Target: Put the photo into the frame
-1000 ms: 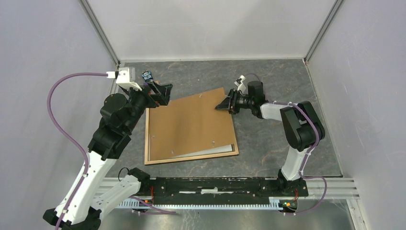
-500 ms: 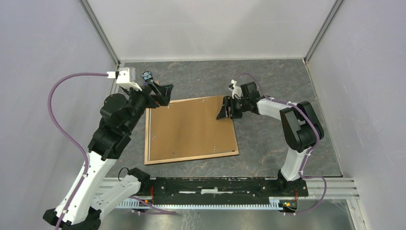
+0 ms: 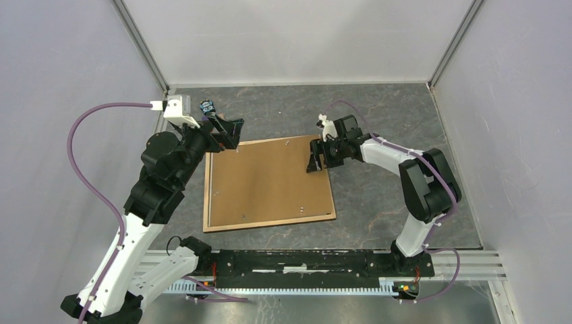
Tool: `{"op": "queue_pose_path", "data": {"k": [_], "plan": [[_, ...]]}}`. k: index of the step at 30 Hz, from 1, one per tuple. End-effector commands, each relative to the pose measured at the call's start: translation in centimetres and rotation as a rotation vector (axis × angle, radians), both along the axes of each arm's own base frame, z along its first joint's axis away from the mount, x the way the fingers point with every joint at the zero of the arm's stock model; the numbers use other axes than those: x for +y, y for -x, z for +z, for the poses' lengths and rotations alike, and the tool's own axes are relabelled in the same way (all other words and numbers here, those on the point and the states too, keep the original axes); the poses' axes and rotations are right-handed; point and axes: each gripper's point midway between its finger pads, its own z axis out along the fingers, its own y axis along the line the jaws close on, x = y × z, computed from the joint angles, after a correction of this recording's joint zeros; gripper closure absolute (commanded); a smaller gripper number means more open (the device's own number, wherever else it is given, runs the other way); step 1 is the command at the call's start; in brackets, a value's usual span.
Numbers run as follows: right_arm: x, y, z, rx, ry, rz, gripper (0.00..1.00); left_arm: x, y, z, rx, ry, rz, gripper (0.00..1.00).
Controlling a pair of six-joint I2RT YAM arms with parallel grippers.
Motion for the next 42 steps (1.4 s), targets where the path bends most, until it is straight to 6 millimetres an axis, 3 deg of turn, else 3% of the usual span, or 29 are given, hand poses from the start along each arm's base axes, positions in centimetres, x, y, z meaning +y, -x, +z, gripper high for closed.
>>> {"op": "queue_pose_path", "data": {"k": [1,9,13,20,26,34,42], "plan": [[-0.4,-1.2,2.2,-0.105,0.042,0.006,0.2,-0.2,0.1,0.9,-0.02,0.049,-0.01,0.0],[-0.9,-0.3,3.9,-0.161,0.019,0.003,0.2,-0.6,0.1,0.8,-0.013,0.052,-0.027,0.0],[-2.5,-0.9,3.2,-0.188,0.103,-0.041,0.2,-0.7,0.1,0.6,-0.007,0.053,-0.031,0.0],[-4.1,-0.4,1.0,-0.195,0.197,-0.11,0.37,-1.1,-0.5,-0.2,0.018,0.043,-0.036,0.0],[-2.9,-0.9,1.2,-0.217,0.119,-0.124,0.53,-1.4,-1.0,-0.8,0.038,0.037,-0.041,0.01],[-1.2,-2.6,1.6,-0.216,0.058,-0.137,0.53,-1.6,-1.3,-1.3,0.051,0.028,-0.041,0.0],[-0.6,-3.5,0.1,-0.186,0.053,-0.138,0.53,-1.7,-1.4,-1.4,0.055,0.026,-0.044,0.0]]}}
